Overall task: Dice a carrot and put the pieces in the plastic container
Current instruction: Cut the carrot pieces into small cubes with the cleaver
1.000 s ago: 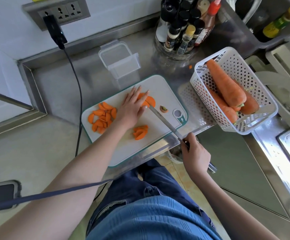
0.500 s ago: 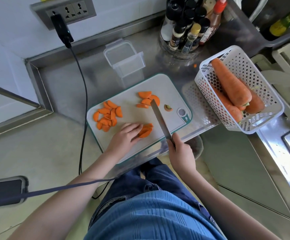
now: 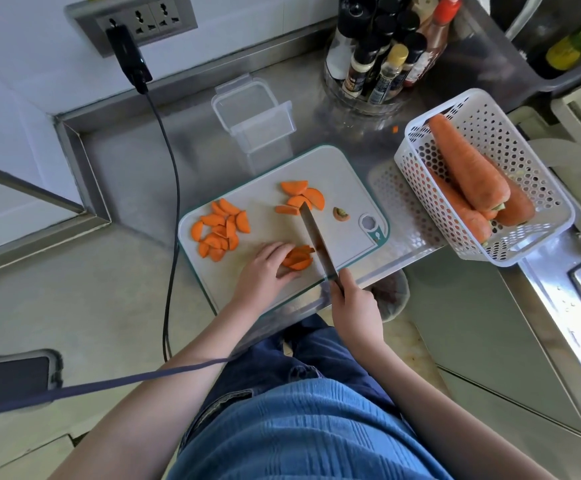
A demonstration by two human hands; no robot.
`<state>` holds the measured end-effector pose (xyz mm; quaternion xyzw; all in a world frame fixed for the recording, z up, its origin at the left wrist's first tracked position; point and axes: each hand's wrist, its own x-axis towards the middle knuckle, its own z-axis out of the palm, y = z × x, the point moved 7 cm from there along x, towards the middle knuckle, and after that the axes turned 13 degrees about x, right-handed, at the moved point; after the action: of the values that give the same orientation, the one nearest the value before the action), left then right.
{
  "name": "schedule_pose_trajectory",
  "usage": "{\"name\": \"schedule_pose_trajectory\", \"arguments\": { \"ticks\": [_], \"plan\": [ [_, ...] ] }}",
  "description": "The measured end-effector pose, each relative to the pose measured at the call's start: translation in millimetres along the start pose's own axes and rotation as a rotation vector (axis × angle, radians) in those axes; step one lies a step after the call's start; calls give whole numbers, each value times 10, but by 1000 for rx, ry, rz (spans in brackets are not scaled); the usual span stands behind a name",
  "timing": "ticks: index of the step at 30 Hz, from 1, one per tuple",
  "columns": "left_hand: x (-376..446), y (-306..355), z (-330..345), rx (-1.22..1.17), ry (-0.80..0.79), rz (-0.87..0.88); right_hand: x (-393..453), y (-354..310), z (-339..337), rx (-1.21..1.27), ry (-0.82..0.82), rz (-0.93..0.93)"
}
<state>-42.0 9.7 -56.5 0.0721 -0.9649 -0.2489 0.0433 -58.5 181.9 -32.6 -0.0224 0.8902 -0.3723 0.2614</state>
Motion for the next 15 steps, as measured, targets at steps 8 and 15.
{"name": "schedule_pose_trajectory", "arguments": {
  "ticks": [8,15],
  "plan": [
    [221,36,-205,57,49,148,9,16,-149,109,120,34],
    [833,30,-59,328,-155,430,55,108,-305,147,180,63]
  ]
}}
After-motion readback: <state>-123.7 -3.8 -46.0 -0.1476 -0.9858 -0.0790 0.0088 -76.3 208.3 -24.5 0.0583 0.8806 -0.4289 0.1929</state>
